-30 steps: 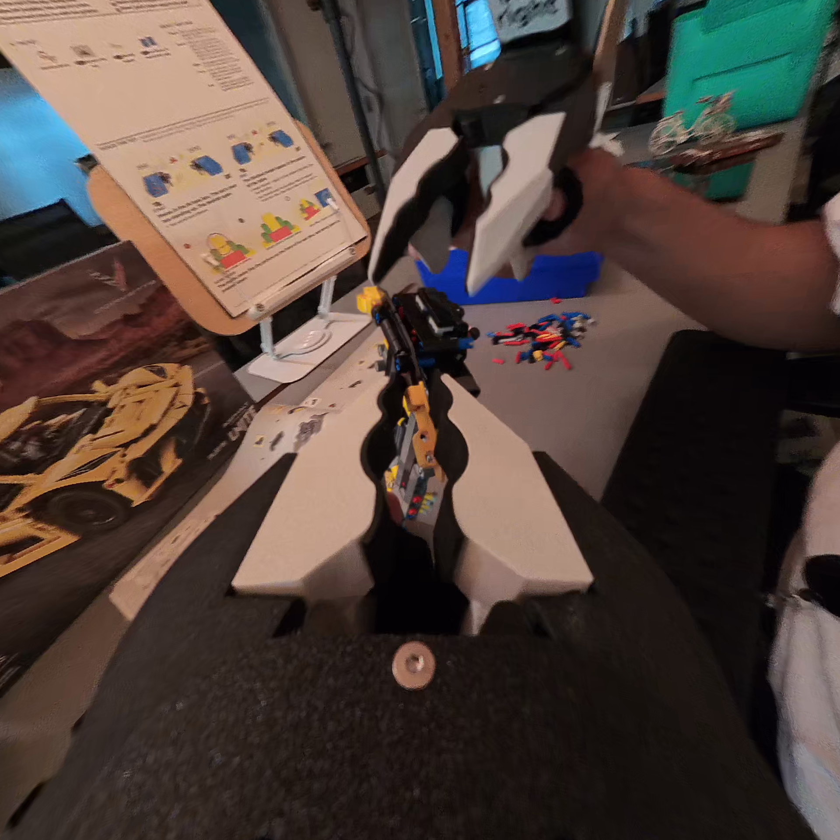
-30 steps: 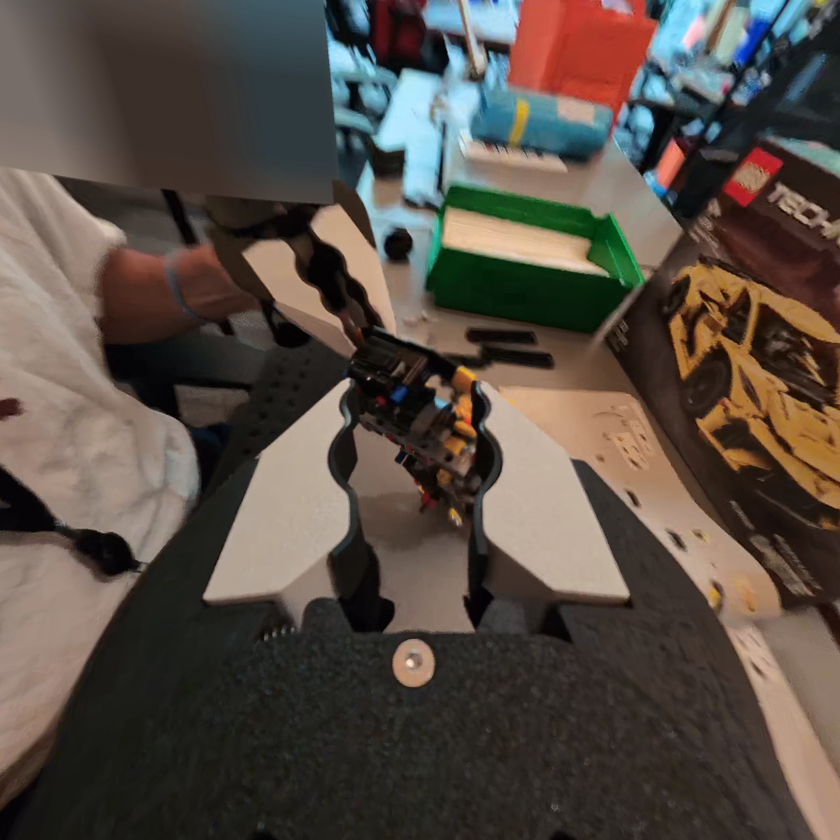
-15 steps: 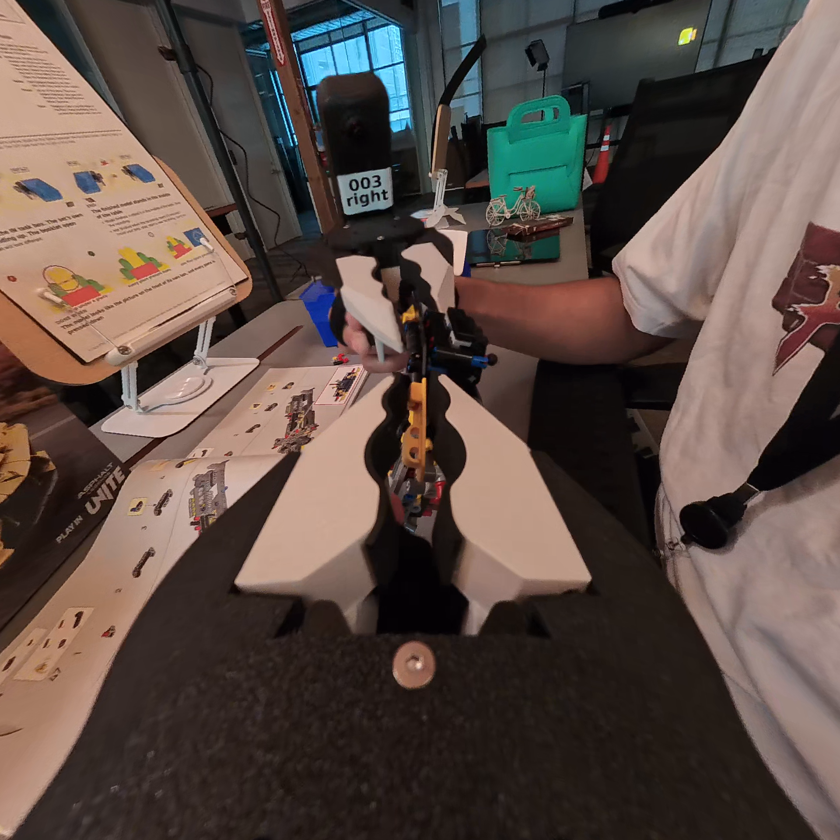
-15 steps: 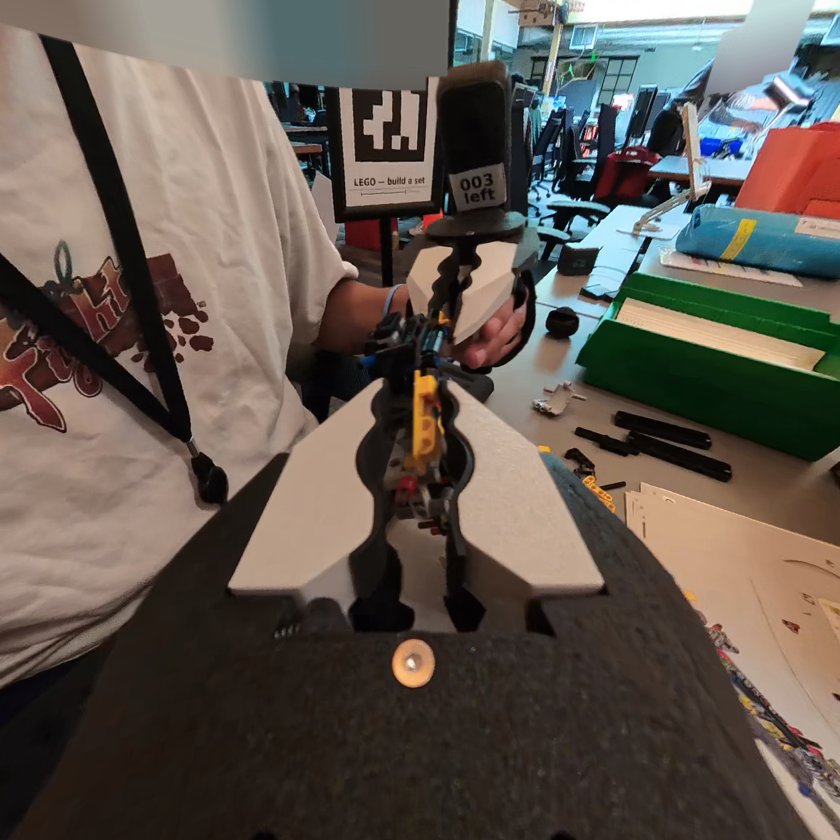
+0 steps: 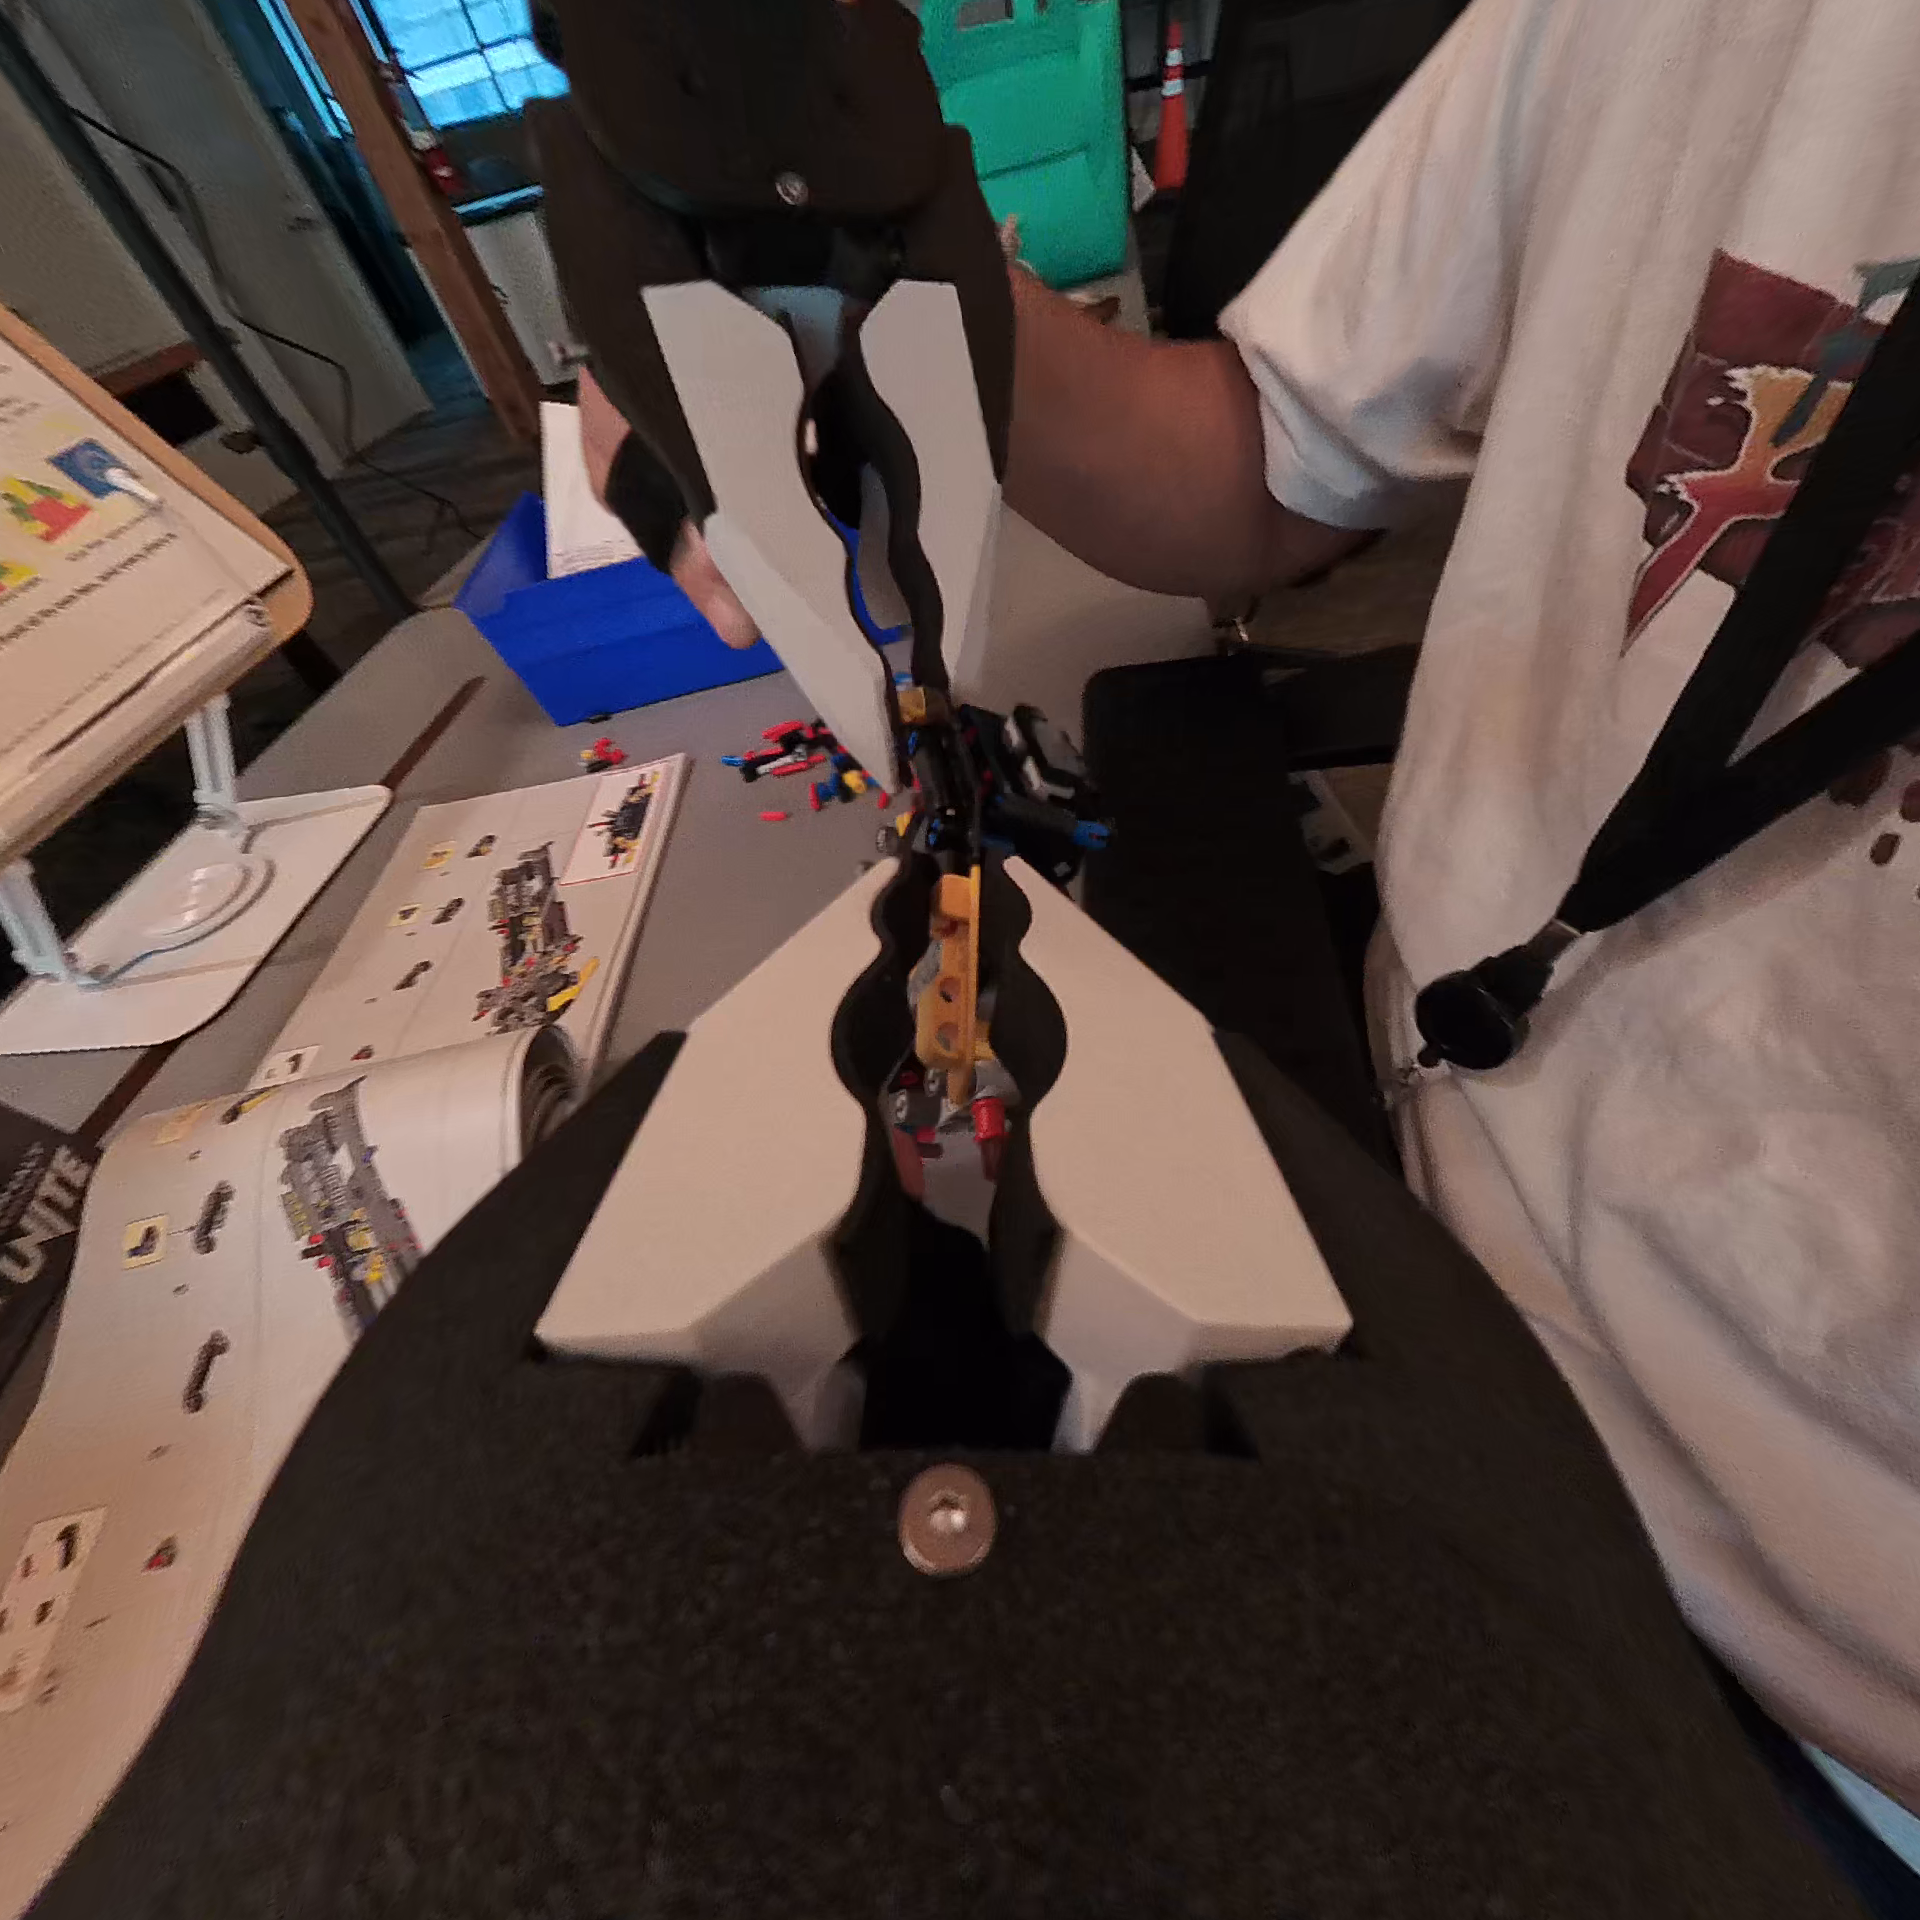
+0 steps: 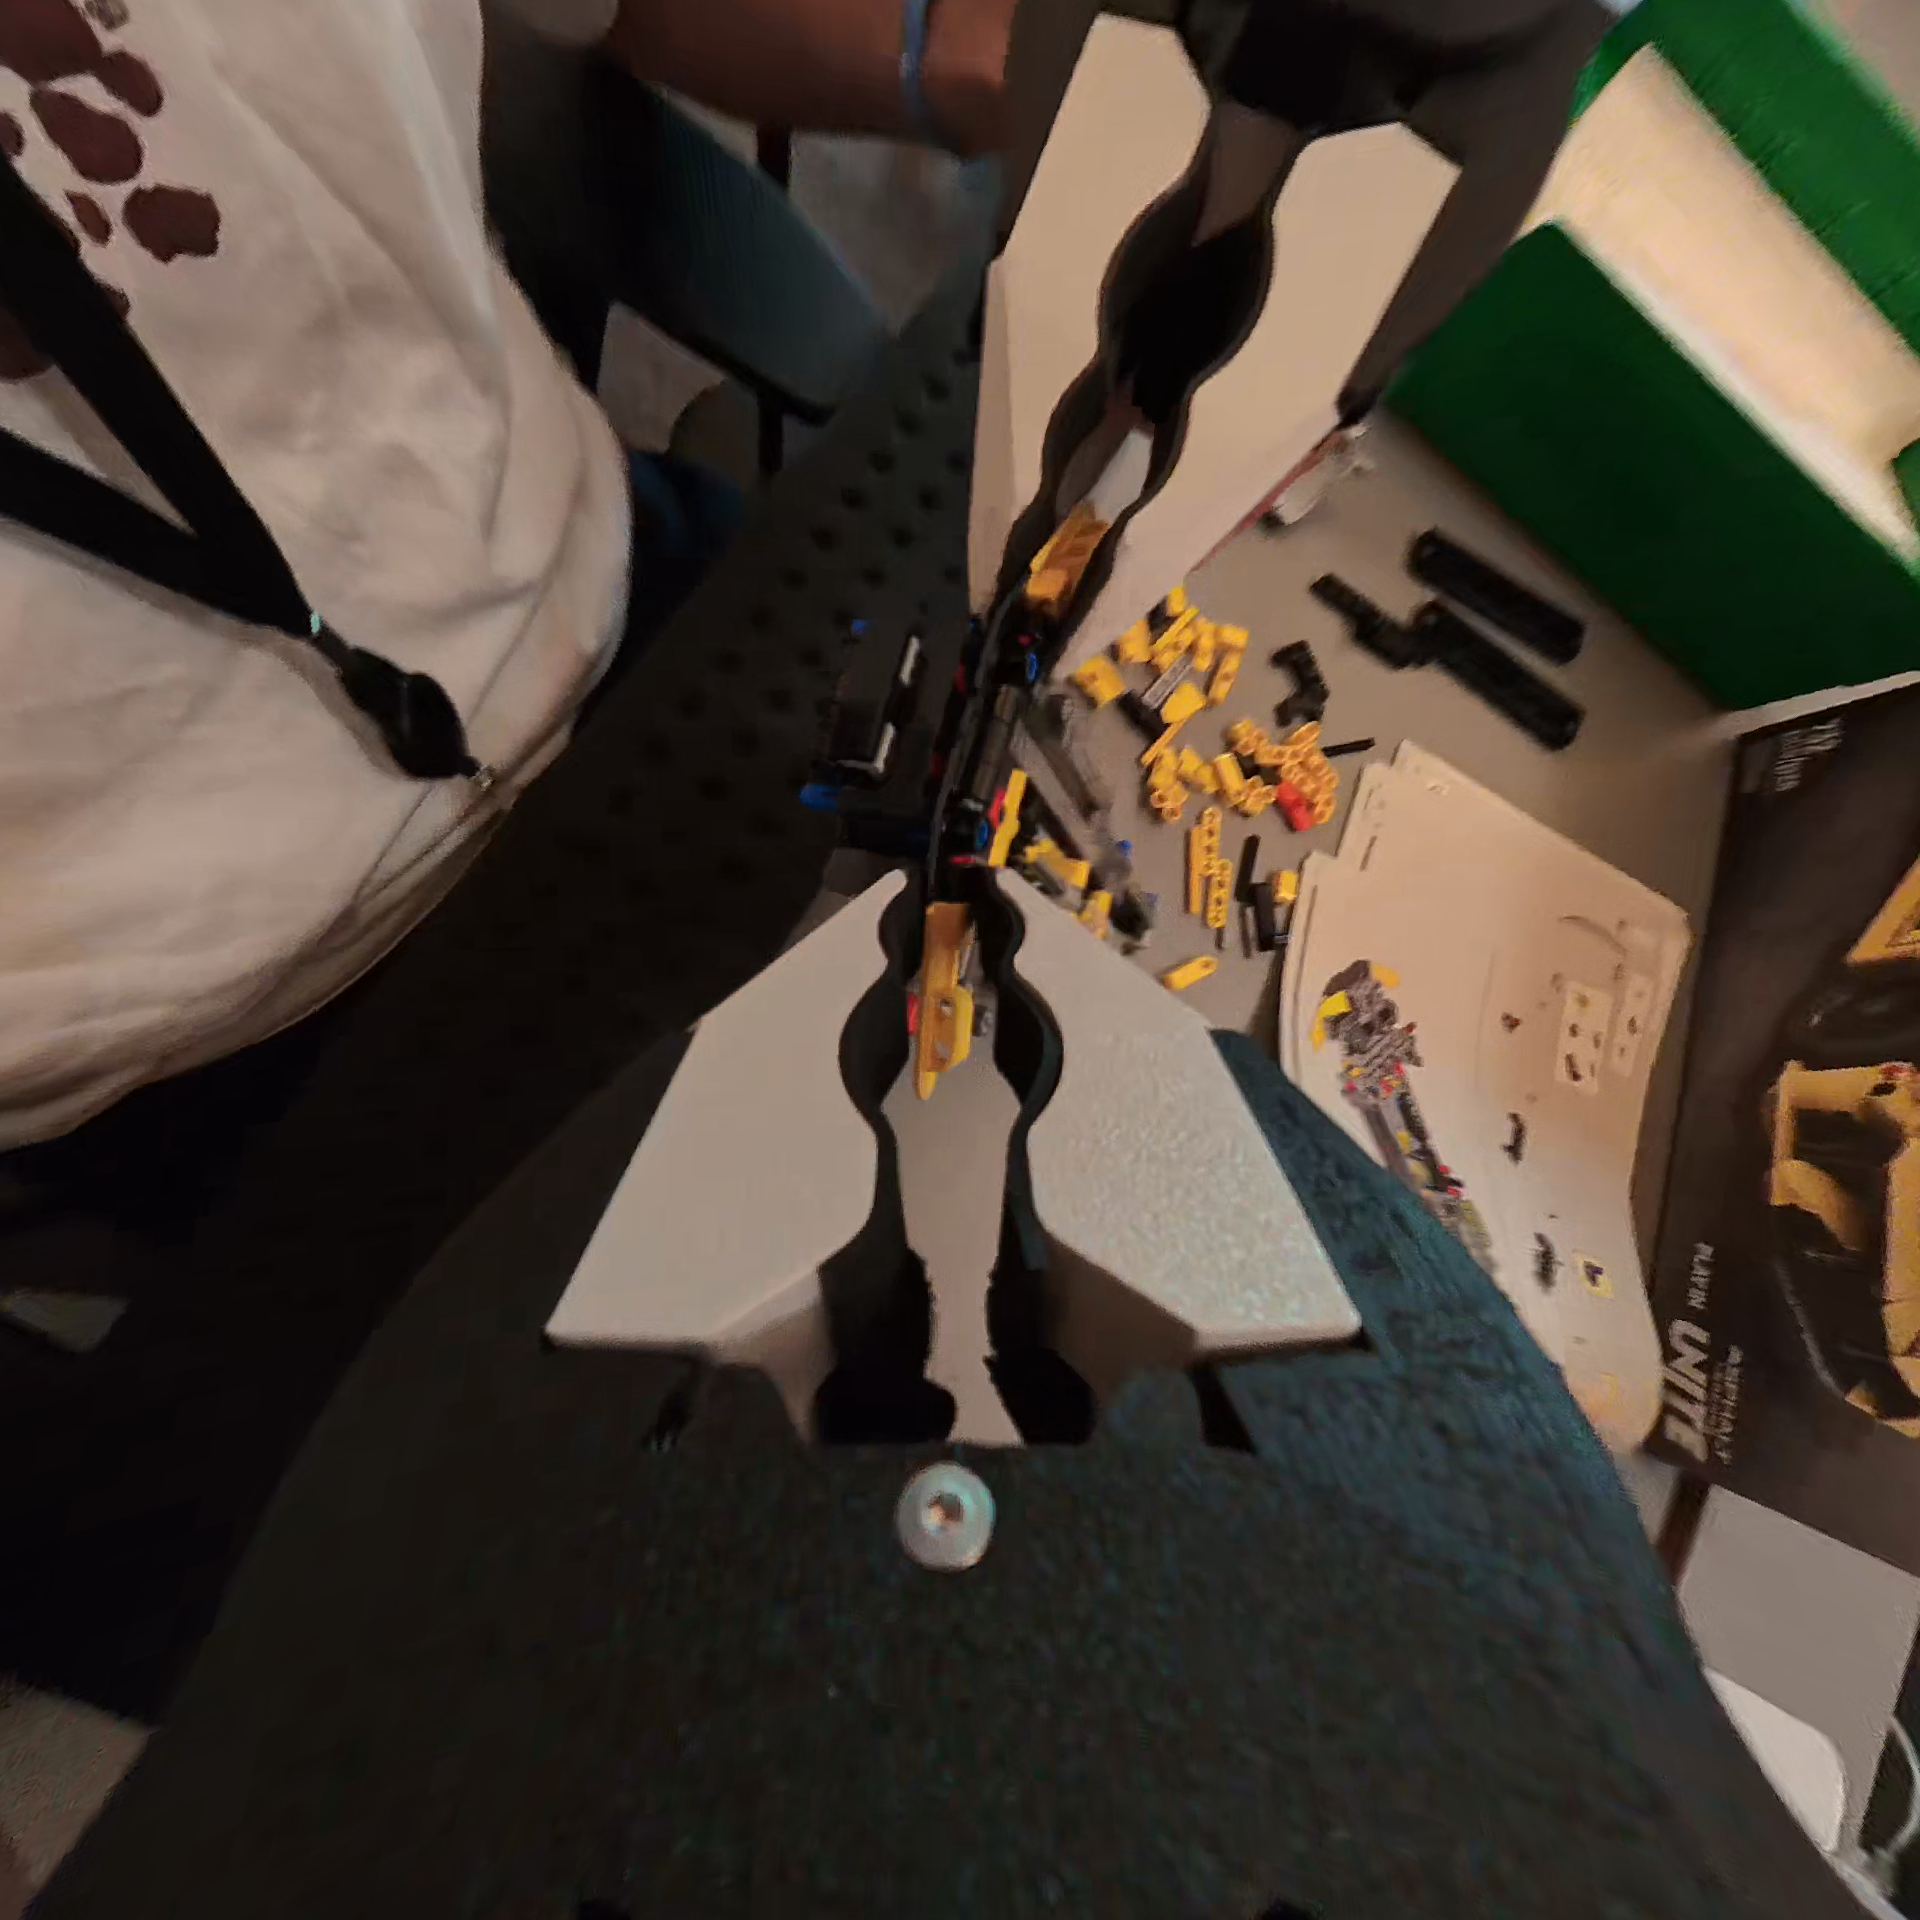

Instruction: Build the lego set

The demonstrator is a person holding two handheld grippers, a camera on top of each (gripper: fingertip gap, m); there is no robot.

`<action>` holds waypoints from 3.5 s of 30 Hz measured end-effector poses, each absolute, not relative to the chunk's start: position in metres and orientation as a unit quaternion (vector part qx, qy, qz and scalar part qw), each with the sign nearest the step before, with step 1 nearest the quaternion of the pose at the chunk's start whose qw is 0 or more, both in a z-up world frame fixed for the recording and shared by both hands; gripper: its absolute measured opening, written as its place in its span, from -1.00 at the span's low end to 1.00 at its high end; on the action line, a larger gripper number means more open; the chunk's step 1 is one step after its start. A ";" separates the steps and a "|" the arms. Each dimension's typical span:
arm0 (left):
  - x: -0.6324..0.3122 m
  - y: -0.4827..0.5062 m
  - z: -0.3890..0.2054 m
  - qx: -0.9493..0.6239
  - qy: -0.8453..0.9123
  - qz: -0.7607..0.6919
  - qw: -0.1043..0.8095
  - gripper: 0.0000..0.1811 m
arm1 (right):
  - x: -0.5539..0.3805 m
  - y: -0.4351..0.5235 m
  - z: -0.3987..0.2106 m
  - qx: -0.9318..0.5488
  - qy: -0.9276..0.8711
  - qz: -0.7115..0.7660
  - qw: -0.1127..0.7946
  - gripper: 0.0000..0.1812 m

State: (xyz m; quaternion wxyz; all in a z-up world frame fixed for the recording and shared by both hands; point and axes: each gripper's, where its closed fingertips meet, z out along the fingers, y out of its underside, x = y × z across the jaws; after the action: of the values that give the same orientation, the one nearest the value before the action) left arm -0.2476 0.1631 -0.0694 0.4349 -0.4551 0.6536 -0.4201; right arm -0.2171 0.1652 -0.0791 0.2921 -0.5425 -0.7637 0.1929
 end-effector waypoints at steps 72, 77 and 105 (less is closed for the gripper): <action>-0.276 0.162 -0.193 -0.490 0.698 0.071 0.517 -0.94 | -0.243 0.149 -0.187 -0.592 -0.696 -0.017 0.406 -0.93; -0.271 0.155 -0.200 -0.498 0.711 0.014 0.497 -0.93 | -0.238 0.145 -0.198 -0.632 -0.674 0.086 0.373 -0.93; -0.254 0.116 -0.202 -0.557 0.718 -0.270 0.319 -0.75 | -0.092 0.223 -0.249 -0.847 -0.430 0.170 0.263 -0.84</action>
State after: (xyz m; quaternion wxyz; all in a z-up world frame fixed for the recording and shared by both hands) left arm -0.2540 0.1164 -0.2023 0.3193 -0.5571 0.7176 -0.2697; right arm -0.0919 0.2231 -0.2494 0.2628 -0.8469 -0.4298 0.1700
